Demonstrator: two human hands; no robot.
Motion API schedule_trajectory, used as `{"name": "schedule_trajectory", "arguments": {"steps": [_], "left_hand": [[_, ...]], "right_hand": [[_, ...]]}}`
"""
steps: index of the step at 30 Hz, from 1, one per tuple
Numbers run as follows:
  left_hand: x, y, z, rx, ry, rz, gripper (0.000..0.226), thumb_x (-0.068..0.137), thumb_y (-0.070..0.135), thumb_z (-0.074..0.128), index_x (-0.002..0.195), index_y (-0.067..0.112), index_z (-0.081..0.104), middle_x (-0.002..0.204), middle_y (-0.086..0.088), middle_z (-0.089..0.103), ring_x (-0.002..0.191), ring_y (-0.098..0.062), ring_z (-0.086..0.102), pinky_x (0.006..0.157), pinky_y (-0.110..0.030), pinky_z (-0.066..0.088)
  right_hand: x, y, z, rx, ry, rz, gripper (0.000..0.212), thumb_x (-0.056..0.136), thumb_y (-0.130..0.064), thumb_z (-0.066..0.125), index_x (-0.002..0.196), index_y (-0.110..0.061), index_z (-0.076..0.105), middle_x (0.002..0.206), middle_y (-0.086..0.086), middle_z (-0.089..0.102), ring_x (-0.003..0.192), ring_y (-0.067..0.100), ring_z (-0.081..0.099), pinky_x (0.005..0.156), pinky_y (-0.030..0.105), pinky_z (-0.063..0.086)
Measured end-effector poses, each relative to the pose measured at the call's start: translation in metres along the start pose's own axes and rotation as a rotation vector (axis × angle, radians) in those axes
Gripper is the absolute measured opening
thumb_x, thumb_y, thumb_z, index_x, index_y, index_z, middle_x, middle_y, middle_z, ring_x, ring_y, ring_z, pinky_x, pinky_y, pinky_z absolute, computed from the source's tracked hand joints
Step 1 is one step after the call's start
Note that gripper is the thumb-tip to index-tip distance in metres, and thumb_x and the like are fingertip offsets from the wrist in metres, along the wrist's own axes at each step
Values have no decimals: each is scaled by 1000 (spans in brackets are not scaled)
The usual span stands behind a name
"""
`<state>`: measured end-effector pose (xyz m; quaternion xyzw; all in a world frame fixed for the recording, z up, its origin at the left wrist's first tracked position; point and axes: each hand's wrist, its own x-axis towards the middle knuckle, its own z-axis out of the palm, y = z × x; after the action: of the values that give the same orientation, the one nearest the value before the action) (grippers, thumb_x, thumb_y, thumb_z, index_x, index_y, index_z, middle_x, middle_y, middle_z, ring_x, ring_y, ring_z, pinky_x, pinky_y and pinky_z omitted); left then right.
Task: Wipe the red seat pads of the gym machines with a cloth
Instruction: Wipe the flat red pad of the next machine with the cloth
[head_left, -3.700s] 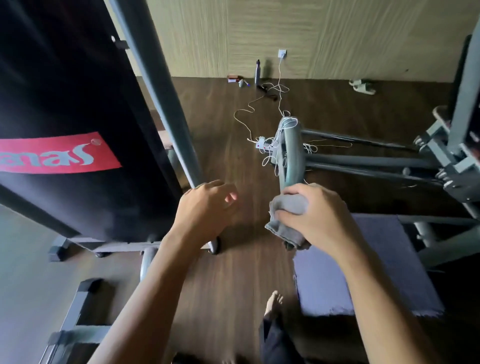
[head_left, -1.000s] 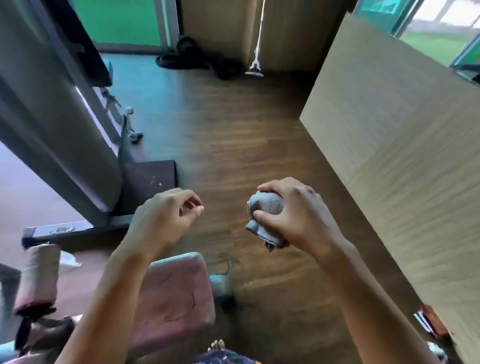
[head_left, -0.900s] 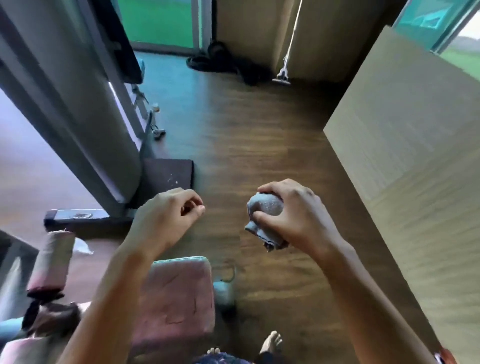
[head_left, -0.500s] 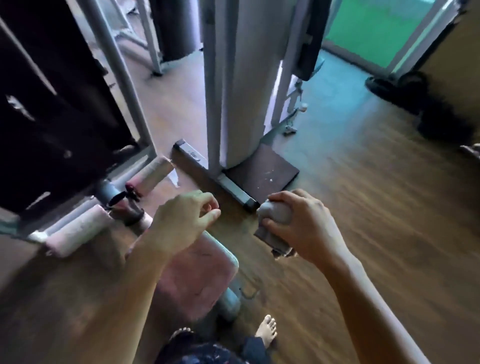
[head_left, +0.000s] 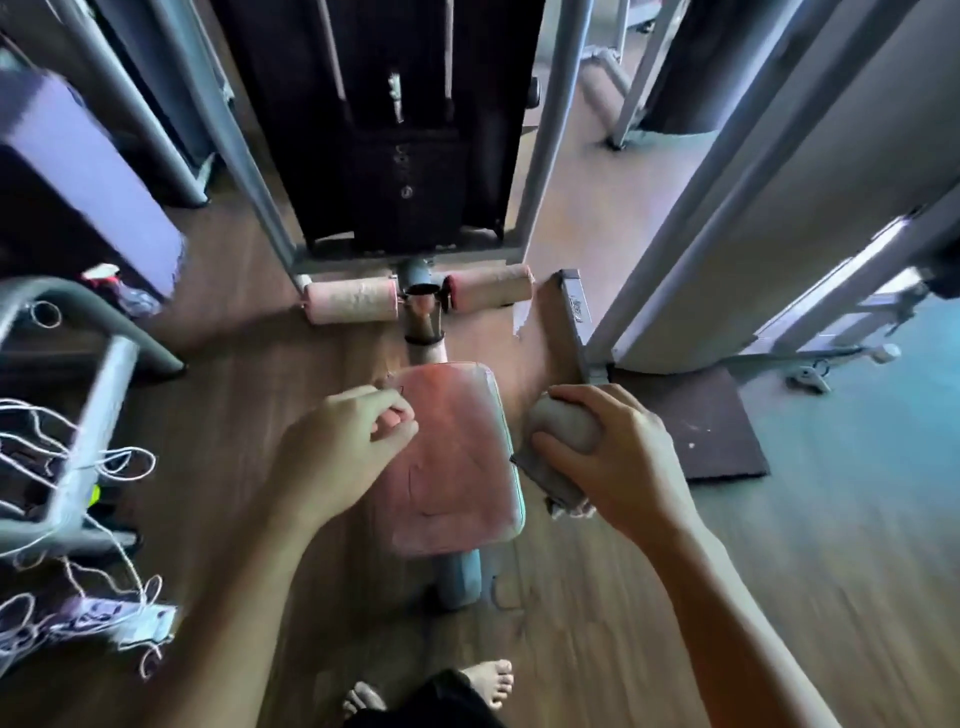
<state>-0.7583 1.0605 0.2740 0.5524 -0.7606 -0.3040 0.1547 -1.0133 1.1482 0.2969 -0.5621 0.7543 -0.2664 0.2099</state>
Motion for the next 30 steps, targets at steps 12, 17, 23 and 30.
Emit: {"name": "schedule_trajectory", "arguments": {"steps": [12,17,23,30], "left_hand": [[-37,-141,64,-103,-64,-141,34,80,62,49,89,37,70,88,23,68,83,-1,65,74,-41,57],[-19,-206,121,-188,-26,-194,9,91,36,66,92,31,74,91,14,70,85,-7,67,82,-39,57],[-1,-261,228,-413,129,-379,13,95,12,65,94,21,74,95,6,71,79,2,59,73,-12,42],[32,-306,344,-662,423,-450,24,85,15,56,103,5,68,108,-7,61,93,-3,54,80,-7,40]], "right_hand": [[-5,64,164,-77,-224,-121,44,81,-45,75,123,-35,66,122,-14,50,113,16,56,96,38,51],[8,99,240,-97,-347,-184,43,80,-55,71,120,-40,65,121,-19,53,109,12,58,90,40,55],[23,159,325,-144,-383,-318,37,87,-48,70,122,-35,65,120,-13,59,107,17,56,92,41,52],[21,221,415,-180,-278,-390,36,82,-41,69,117,-30,69,121,-6,61,108,27,55,88,49,47]]}}
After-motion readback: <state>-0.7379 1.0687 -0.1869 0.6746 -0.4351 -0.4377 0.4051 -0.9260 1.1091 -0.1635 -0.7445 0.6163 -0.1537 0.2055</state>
